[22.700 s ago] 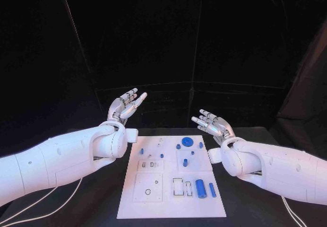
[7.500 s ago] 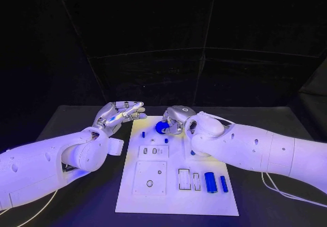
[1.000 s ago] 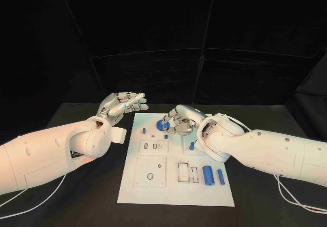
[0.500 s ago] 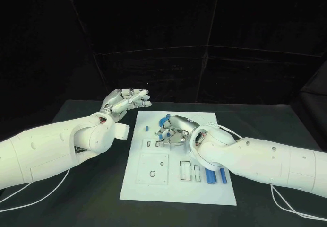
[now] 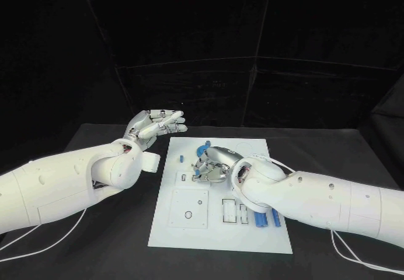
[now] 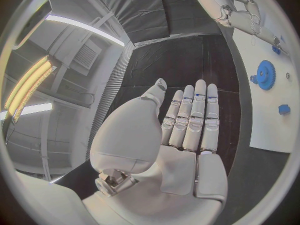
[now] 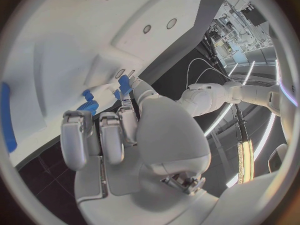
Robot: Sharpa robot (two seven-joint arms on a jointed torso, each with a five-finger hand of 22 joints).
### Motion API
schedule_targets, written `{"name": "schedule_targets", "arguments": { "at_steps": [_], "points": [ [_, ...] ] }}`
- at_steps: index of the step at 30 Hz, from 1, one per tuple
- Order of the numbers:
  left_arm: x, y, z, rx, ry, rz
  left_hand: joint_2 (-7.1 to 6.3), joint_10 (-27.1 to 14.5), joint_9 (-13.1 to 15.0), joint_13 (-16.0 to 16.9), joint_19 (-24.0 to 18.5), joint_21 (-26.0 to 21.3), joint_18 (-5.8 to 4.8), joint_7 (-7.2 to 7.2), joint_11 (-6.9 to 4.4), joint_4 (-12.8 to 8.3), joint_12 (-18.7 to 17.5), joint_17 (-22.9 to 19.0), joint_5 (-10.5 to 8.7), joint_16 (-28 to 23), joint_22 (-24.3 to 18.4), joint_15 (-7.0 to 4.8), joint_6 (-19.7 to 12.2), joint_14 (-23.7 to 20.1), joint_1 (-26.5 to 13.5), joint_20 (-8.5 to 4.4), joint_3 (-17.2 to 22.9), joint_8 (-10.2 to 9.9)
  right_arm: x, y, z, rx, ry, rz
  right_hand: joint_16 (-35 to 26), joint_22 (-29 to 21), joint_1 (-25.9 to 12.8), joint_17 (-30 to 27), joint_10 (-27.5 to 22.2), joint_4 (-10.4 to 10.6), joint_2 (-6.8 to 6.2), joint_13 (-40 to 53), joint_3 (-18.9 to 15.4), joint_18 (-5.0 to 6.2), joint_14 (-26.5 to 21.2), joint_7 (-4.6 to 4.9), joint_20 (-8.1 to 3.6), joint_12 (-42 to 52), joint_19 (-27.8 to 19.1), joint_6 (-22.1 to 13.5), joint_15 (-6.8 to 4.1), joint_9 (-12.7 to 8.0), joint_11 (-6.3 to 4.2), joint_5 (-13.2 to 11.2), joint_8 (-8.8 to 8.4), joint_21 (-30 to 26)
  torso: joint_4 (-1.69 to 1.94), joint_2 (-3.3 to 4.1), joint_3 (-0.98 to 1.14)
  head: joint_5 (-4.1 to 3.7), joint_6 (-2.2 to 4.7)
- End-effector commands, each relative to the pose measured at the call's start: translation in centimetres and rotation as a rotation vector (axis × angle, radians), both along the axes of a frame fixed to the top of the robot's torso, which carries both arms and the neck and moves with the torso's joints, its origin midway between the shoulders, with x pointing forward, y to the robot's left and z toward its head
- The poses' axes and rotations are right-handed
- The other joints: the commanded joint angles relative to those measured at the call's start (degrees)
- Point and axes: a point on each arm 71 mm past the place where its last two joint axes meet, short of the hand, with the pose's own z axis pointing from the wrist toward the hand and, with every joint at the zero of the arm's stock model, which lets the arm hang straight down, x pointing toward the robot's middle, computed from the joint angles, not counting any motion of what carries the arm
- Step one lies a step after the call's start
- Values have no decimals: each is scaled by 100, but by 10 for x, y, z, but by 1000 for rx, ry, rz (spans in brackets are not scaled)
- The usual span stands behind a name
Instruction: Assemble the parts on the task board
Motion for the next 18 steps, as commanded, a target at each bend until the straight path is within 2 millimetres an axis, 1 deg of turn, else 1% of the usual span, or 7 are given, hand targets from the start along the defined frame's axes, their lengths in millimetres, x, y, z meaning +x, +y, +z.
{"name": "schedule_targets", "arguments": {
  "at_steps": [1, 6, 9, 14, 18],
  "points": [
    [0, -2, 2, -11, -7, -13, 12, 34, -1, 3, 45, -31, 43, 4, -5, -34, -36, 7, 31, -25, -6, -5, 22, 25, -31, 4, -11, -33, 0, 2, -1, -27, -1, 11, 15, 1161, -28, 1507, -11, -1, 11, 198, 20, -51, 605, -3, -49, -23, 414, 29, -29, 3, -27, 36, 39, 12, -3, 3, 2, 3, -18],
    [0, -2, 2, -11, -7, -13, 12, 34, -1, 3, 45, -31, 43, 4, -5, -34, -36, 7, 31, -25, -6, -5, 22, 25, -31, 4, -11, -33, 2, 1, -4, -45, 9, 6, 15, 1162, -36, 1507, -17, 0, 3, 190, 27, -51, 605, -1, -49, -31, 415, 24, -28, 1, -25, 40, 34, 13, 0, -1, 0, 4, -30],
    [0, -2, 2, -11, -6, -13, 12, 34, -1, 3, 45, -31, 43, 4, -5, -34, -36, 7, 31, -25, -6, -5, 22, 25, -31, 4, -11, -33, 3, 0, -6, -57, 15, 1, 15, 1161, -42, 1507, -21, 2, 0, 186, 32, -51, 605, 2, -48, -35, 414, 21, -27, 1, -24, 42, 31, 12, 1, -1, -5, -4, -26],
    [0, -1, 2, -11, -6, -13, 12, 34, -1, 3, 45, -31, 43, 4, -5, -34, -36, 7, 31, -25, -6, -5, 22, 25, -31, 4, -11, -33, 4, -1, -8, -68, 24, 0, 15, 1161, -42, 1507, -21, 2, 0, 186, 32, -51, 605, 2, -48, -35, 414, 21, -27, 1, -24, 42, 31, 12, -1, 2, 0, 7, -42],
    [0, -2, 2, -11, -6, -13, 12, 34, -1, 3, 45, -31, 43, 4, -5, -34, -36, 7, 31, -25, -6, -5, 22, 25, -31, 4, -11, -33, 5, -1, -9, -74, 29, 1, 15, 1161, -42, 1507, -21, 2, 0, 186, 32, -51, 605, 2, -48, -35, 414, 21, -27, 1, -24, 42, 31, 12, -1, 0, -1, 7, -48]
  ]
}}
